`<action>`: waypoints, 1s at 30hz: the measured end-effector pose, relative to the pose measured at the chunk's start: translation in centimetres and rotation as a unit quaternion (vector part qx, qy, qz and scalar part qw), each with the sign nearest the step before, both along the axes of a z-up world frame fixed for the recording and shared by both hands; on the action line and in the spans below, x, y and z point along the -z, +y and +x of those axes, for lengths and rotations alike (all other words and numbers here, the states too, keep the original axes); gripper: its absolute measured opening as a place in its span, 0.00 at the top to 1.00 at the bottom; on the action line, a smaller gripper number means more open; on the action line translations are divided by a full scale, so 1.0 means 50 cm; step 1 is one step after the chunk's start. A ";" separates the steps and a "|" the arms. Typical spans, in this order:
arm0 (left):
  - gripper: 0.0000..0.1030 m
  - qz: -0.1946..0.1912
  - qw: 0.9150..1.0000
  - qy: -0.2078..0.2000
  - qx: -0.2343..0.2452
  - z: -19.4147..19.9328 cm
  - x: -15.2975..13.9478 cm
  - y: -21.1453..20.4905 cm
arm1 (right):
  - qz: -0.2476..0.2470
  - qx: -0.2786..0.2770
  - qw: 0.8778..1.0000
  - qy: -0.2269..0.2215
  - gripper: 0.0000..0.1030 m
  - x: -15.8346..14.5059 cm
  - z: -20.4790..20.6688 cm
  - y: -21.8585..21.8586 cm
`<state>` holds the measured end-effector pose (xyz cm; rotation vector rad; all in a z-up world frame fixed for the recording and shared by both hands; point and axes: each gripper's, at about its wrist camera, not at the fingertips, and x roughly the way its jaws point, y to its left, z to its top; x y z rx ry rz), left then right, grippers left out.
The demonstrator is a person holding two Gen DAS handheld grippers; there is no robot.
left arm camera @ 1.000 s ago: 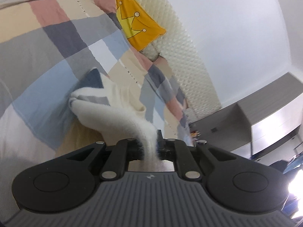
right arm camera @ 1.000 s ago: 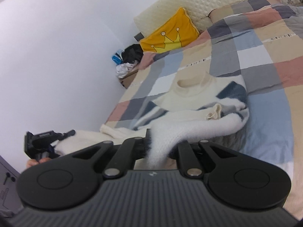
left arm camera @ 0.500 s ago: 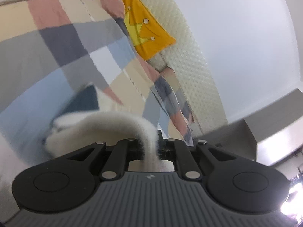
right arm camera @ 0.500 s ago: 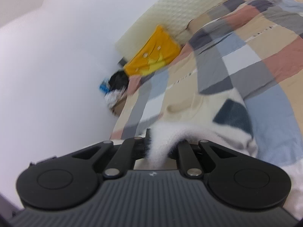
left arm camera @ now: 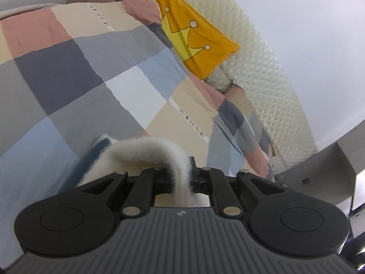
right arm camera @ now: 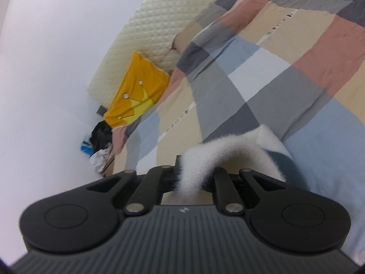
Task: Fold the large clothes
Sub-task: 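Lift the hem with both grippers and fold it toward the collar, then open both grippers to release the folded hem onto the sweater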
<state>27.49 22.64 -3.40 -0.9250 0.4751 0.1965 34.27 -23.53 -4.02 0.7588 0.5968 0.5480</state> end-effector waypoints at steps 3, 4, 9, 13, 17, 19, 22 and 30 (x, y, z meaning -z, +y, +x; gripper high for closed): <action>0.90 -0.017 1.000 0.010 -0.003 0.053 0.053 0.032 | -0.004 0.006 1.000 0.007 0.91 0.040 0.043 0.014; 0.90 -0.023 1.000 0.018 -0.005 0.076 0.074 0.043 | -0.005 0.007 1.000 0.015 0.91 0.049 0.056 0.017; 0.90 0.004 0.999 0.043 -0.005 0.170 0.151 0.066 | -0.011 0.017 0.999 0.043 0.91 0.091 0.127 0.050; 0.90 0.012 0.998 0.057 0.008 0.226 0.213 0.084 | -0.009 0.023 0.997 0.071 0.91 0.130 0.190 0.070; 0.90 0.012 0.997 0.073 0.009 0.265 0.267 0.111 | 0.007 0.033 0.992 0.124 0.91 0.192 0.248 0.093; 0.90 0.012 0.997 0.077 0.013 0.277 0.288 0.120 | -0.015 0.033 0.991 0.128 0.91 0.203 0.255 0.115; 0.90 0.011 0.997 0.075 0.017 0.286 0.304 0.129 | -0.035 0.032 0.992 0.117 0.90 0.194 0.248 0.125; 0.84 0.016 0.997 0.065 0.046 0.272 0.280 0.120 | 0.005 0.029 0.991 0.130 0.87 0.196 0.232 0.095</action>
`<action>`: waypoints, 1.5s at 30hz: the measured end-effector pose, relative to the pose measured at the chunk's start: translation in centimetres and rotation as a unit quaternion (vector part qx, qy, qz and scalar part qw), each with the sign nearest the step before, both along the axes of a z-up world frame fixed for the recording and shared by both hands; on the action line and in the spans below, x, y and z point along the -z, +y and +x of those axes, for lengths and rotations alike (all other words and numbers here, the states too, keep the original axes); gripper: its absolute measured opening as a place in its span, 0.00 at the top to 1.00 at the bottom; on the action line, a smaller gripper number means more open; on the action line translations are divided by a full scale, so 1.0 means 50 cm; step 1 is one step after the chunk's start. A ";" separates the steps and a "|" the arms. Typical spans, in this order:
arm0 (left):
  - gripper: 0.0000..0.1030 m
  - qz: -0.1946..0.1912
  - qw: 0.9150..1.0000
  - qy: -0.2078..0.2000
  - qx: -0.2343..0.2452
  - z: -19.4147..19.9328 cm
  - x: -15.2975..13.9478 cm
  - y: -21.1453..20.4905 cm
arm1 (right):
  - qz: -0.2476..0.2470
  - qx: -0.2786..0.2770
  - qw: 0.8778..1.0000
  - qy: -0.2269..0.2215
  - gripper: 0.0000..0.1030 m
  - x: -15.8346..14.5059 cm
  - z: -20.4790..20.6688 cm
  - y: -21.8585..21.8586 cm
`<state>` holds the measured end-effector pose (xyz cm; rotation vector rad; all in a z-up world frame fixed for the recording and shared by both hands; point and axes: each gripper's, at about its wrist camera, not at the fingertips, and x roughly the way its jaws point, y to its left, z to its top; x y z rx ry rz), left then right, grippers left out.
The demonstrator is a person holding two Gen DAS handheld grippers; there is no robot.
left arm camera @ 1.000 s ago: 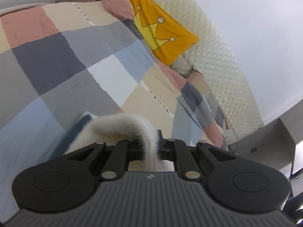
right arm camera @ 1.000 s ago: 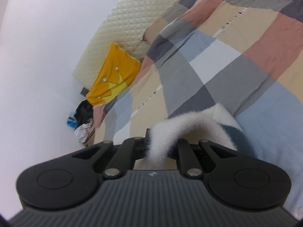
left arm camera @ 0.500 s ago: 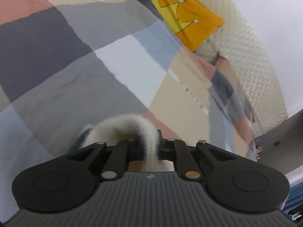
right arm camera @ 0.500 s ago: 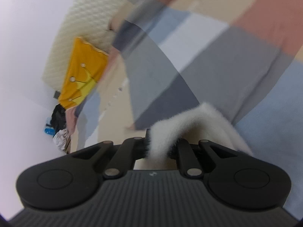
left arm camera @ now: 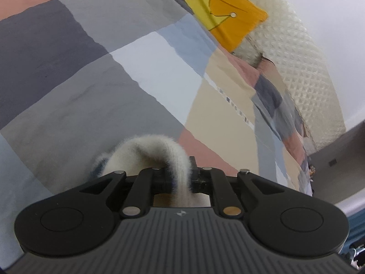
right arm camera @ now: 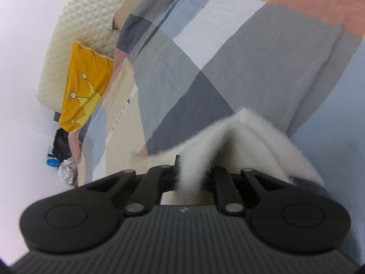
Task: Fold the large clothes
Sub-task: 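Open both grippers to release the folded hem onto the sweater, then move both open grippers over the folded sweater edge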
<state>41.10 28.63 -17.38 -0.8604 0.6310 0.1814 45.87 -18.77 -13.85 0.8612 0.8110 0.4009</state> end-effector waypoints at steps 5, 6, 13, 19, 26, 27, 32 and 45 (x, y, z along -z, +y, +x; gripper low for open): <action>0.48 -0.024 0.999 -0.038 0.017 -0.036 -0.038 -0.007 | 0.014 -0.016 1.000 -0.014 0.50 -0.023 -0.012 0.004; 0.47 -0.024 0.998 -0.046 0.022 -0.043 -0.048 -0.009 | 0.023 -0.020 0.999 -0.022 0.42 -0.029 -0.018 0.004; 0.43 -0.003 0.994 -0.099 0.046 -0.116 -0.111 -0.044 | 0.020 -0.050 0.995 -0.079 0.39 -0.083 -0.068 0.020; 0.43 -0.014 0.994 -0.093 0.052 -0.165 -0.108 -0.097 | 0.020 -0.090 0.986 -0.139 0.39 -0.128 -0.094 0.040; 0.43 0.057 0.990 -0.057 0.119 -0.154 -0.107 -0.193 | 0.001 -0.127 0.978 -0.165 0.40 -0.146 -0.126 0.064; 0.43 0.062 0.988 -0.057 0.131 -0.152 -0.107 -0.207 | -0.011 -0.139 0.976 -0.167 0.40 -0.147 -0.133 0.076; 0.43 0.115 0.976 0.005 0.184 -0.112 -0.081 -0.277 | -0.100 -0.185 0.960 -0.184 0.59 -0.142 -0.169 0.140; 0.44 0.161 0.979 0.042 0.118 -0.010 -0.024 -0.260 | -0.192 -0.101 0.969 -0.119 0.74 -0.073 -0.066 0.140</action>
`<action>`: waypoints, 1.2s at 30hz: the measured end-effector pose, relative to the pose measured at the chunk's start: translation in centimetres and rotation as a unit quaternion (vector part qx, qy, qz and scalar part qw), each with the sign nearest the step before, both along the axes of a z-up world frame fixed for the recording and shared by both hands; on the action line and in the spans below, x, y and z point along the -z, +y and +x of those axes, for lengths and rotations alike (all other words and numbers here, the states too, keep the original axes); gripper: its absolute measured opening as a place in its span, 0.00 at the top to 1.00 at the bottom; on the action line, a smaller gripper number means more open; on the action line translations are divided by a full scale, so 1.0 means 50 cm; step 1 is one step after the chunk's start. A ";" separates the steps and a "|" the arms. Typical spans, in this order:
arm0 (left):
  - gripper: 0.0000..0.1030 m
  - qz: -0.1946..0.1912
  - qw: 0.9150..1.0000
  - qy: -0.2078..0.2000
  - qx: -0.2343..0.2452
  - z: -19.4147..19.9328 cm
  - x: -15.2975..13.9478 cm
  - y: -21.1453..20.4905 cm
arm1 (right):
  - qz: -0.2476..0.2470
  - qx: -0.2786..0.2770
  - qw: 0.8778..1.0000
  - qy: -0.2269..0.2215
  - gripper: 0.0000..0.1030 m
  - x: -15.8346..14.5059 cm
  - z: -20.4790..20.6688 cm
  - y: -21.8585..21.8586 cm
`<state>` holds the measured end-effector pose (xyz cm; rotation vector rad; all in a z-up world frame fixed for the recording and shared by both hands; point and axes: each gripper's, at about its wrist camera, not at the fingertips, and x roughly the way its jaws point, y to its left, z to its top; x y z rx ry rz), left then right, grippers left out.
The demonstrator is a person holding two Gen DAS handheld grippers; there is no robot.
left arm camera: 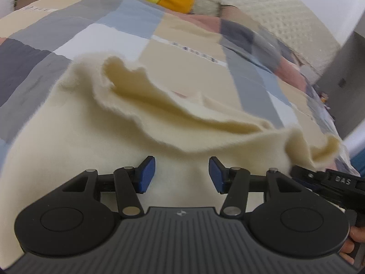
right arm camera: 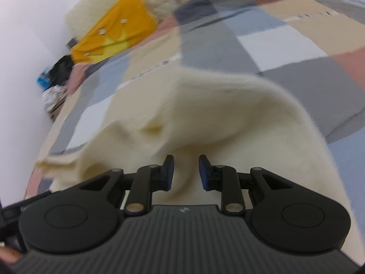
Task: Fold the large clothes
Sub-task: 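Move both open grippers over the folded sweater edge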
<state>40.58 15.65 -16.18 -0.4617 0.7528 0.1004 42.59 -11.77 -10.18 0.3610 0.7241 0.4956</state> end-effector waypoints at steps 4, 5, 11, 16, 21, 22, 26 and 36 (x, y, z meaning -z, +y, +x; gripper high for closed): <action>0.44 0.012 1.000 -0.009 -0.014 0.026 0.009 0.027 | 0.017 0.037 0.999 0.024 0.84 0.034 0.042 -0.033; 0.44 0.016 1.000 -0.011 -0.016 0.029 0.010 0.033 | 0.023 0.042 0.998 0.029 0.84 0.040 0.052 -0.039; 0.44 0.069 0.996 -0.030 -0.053 0.044 0.000 0.082 | 0.007 0.044 0.999 -0.017 0.84 0.025 0.089 -0.035; 0.44 0.076 0.995 -0.034 -0.062 0.077 0.011 0.118 | -0.040 0.056 0.996 -0.058 0.84 0.018 0.104 -0.019; 0.44 0.090 0.992 -0.055 -0.065 0.084 0.006 0.116 | -0.079 0.081 0.990 -0.082 0.84 0.025 0.114 -0.012; 0.44 0.083 0.993 -0.053 -0.070 0.083 0.008 0.120 | -0.079 0.080 0.991 -0.075 0.85 0.030 0.122 -0.013; 0.44 0.059 0.994 -0.048 -0.075 0.084 0.016 0.138 | -0.078 0.079 0.992 -0.062 0.85 0.038 0.133 -0.014; 0.43 0.075 0.995 -0.039 -0.050 0.053 -0.015 0.110 | -0.084 0.074 0.991 -0.078 0.79 0.007 0.096 -0.009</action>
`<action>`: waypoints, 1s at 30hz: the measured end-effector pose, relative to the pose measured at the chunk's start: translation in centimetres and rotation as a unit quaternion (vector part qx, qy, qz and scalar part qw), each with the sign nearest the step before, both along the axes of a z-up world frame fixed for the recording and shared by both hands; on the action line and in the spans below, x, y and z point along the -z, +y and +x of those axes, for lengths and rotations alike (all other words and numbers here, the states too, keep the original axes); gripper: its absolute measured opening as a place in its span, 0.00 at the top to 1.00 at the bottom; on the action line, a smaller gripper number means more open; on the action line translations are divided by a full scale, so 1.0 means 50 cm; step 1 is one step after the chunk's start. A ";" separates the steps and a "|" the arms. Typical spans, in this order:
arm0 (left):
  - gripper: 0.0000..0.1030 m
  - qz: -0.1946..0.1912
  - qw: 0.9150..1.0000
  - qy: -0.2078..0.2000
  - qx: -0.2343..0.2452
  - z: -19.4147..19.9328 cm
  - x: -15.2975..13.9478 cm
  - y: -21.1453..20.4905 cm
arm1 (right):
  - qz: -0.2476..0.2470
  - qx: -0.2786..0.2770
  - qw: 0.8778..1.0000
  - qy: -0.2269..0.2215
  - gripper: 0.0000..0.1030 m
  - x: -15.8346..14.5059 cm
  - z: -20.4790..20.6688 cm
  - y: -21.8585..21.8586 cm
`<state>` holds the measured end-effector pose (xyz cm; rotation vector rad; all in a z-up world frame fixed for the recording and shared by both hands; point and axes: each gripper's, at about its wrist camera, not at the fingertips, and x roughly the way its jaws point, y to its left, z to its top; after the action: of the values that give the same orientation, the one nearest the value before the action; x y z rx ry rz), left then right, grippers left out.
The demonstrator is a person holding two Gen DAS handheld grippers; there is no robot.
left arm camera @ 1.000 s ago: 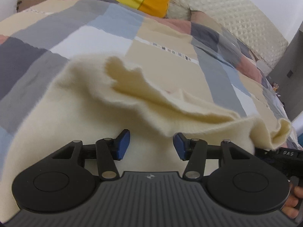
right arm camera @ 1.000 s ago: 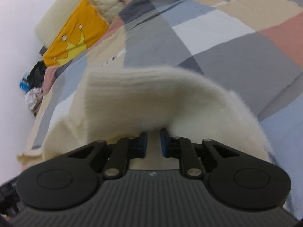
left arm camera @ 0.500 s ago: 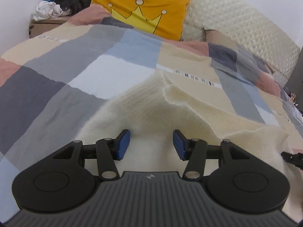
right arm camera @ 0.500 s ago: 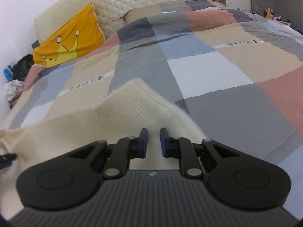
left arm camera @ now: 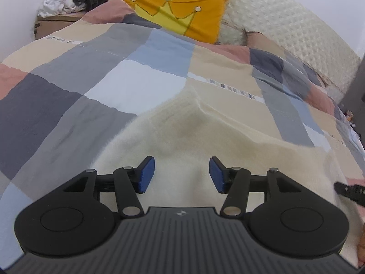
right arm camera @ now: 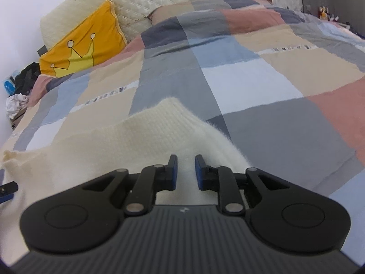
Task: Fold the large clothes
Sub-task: 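Move both open grippers over the folded sweater edge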
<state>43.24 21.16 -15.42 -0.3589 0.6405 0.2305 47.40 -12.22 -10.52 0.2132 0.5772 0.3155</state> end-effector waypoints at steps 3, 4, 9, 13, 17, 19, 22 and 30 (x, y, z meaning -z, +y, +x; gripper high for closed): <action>0.43 0.020 1.000 0.001 0.012 -0.029 -0.017 -0.021 | -0.009 -0.009 1.000 -0.011 0.79 -0.020 -0.027 -0.005; 0.43 0.025 1.000 0.001 0.018 -0.040 -0.023 -0.029 | -0.005 -0.010 1.000 -0.011 0.79 -0.026 -0.036 -0.009; 0.43 0.059 0.997 -0.002 0.049 -0.106 -0.054 -0.083 | 0.010 -0.033 0.999 -0.017 0.79 -0.049 -0.105 -0.016; 0.43 0.068 0.995 -0.015 0.067 -0.169 -0.083 -0.133 | -0.002 -0.057 0.998 -0.037 0.79 -0.067 -0.171 -0.001; 0.43 0.076 0.993 -0.029 0.081 -0.229 -0.109 -0.169 | 0.010 -0.077 0.996 -0.054 0.79 -0.087 -0.229 -0.017; 0.43 0.077 0.993 -0.037 0.086 -0.264 -0.119 -0.181 | 0.022 -0.080 0.995 -0.054 0.79 -0.088 -0.257 -0.031; 0.43 0.076 0.992 -0.041 0.087 -0.310 -0.126 -0.199 | 0.005 -0.082 0.994 -0.068 0.79 -0.090 -0.313 -0.037; 0.42 0.075 0.990 -0.058 0.101 -0.422 -0.154 -0.268 | 0.004 -0.097 0.992 -0.085 0.79 -0.093 -0.434 -0.046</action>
<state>22.14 7.74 -7.74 -0.1598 0.5361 0.0617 25.69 -14.51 -5.85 0.1367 0.4276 0.5199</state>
